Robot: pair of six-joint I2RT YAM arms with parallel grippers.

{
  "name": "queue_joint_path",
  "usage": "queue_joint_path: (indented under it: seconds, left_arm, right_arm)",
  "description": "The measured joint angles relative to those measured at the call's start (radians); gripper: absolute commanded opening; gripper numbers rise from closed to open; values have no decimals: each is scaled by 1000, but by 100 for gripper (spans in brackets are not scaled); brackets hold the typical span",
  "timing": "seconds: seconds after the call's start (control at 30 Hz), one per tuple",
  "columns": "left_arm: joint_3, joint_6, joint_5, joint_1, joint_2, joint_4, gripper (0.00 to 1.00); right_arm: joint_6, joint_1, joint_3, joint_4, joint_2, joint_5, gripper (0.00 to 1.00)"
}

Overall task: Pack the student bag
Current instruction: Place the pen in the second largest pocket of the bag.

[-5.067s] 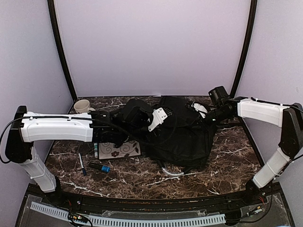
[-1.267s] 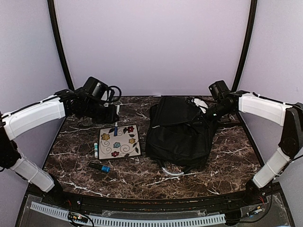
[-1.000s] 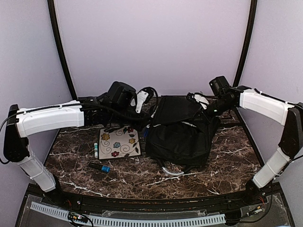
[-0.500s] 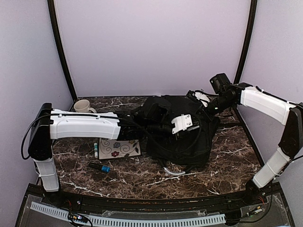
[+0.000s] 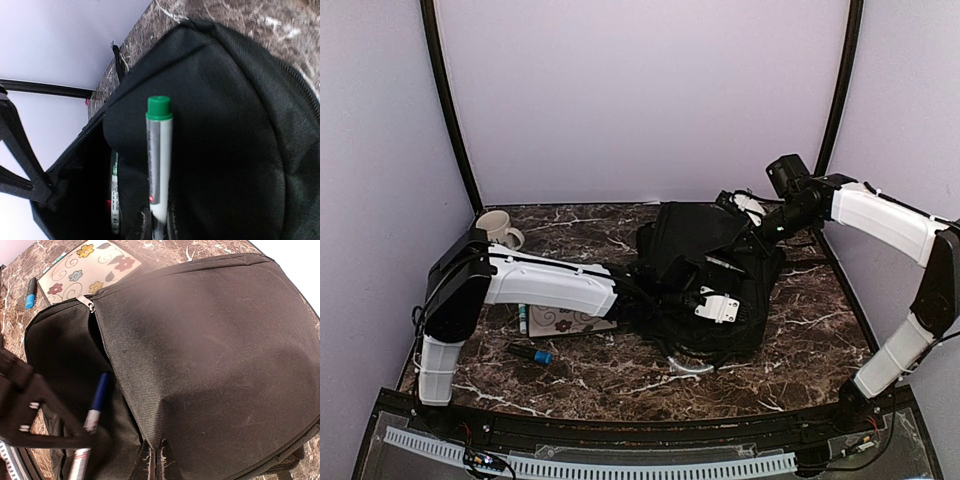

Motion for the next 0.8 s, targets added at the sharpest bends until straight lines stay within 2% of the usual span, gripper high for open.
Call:
queue_joint_path:
  seconds: [0.13,0.37,0.8]
  left_arm:
    - [6,108,-50,0,48,60,0]
    - [105,240,-179,7,161,169,0]
    - [256,312,-326,48,285,227,0]
  right_arm:
    - [-3,0,0,-3,0,-4,0]
    - [-6,-2,-5,-4,-1,-11,0]
    - [-7,-5,-20,5,-16,-16,0]
